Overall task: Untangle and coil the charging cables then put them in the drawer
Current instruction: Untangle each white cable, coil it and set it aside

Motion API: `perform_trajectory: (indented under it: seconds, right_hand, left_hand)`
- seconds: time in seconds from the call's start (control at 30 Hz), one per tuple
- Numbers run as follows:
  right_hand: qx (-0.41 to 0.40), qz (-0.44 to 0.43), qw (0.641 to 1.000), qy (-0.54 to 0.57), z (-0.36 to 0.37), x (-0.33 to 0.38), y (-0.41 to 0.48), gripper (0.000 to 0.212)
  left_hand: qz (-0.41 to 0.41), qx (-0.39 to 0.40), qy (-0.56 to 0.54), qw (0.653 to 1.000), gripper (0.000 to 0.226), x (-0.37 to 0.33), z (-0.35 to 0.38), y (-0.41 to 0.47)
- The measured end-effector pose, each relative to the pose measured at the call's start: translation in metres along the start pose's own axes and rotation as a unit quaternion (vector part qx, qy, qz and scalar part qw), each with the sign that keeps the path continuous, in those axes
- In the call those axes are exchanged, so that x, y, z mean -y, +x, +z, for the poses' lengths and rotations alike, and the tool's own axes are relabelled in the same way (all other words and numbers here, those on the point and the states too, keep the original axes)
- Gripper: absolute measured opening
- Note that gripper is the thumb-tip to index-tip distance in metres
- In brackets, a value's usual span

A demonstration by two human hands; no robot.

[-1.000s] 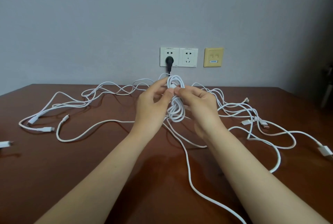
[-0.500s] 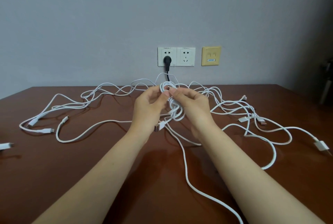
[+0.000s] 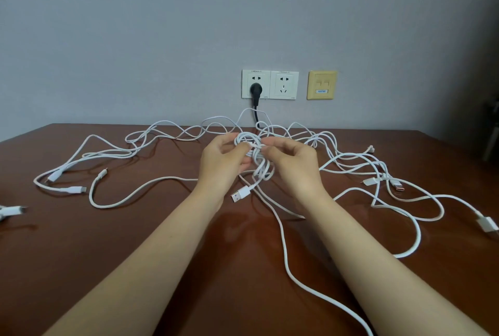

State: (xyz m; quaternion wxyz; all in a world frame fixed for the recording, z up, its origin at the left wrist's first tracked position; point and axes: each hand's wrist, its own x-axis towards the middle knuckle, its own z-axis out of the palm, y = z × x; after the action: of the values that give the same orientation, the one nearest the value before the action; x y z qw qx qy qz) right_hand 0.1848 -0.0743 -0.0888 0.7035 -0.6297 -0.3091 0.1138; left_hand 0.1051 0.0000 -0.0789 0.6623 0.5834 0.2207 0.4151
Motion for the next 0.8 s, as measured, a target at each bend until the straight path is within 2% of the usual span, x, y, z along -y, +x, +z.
perform_trajectory:
  seconds: [0.13,0.3,0.47,0.67,0.73,0.8]
  right_hand:
    - [-0.001,-0.023,1.0,-0.014,0.001,-0.001,-0.002,0.021]
    - [0.015,0.003,1.0,0.024,0.004,0.0,-0.001,0.013]
    - [0.034,0.016,0.999,-0.013,0.006,-0.005,-0.002,0.007]
    - [0.027,0.046,0.999,-0.004,0.004,-0.005,-0.004,0.003]
    - [0.031,0.035,0.998,-0.042,0.006,-0.001,-0.004,0.005]
    - [0.053,0.018,0.993,-0.102,0.012,0.008,-0.004,0.003]
  left_hand:
    - [-0.036,0.008,-0.04,0.999,0.023,0.0,-0.006,0.002]
    - [-0.051,-0.005,-0.083,0.995,0.025,0.0,-0.009,0.004]
    - [-0.054,-0.02,-0.077,0.995,0.02,0.005,-0.01,0.002]
    - [-0.049,-0.04,0.008,0.998,0.011,0.012,-0.019,-0.003]
    - [-0.049,-0.024,0.07,0.996,0.018,0.01,-0.028,-0.003]
    - [-0.021,-0.003,0.18,0.983,0.032,0.005,-0.041,-0.004]
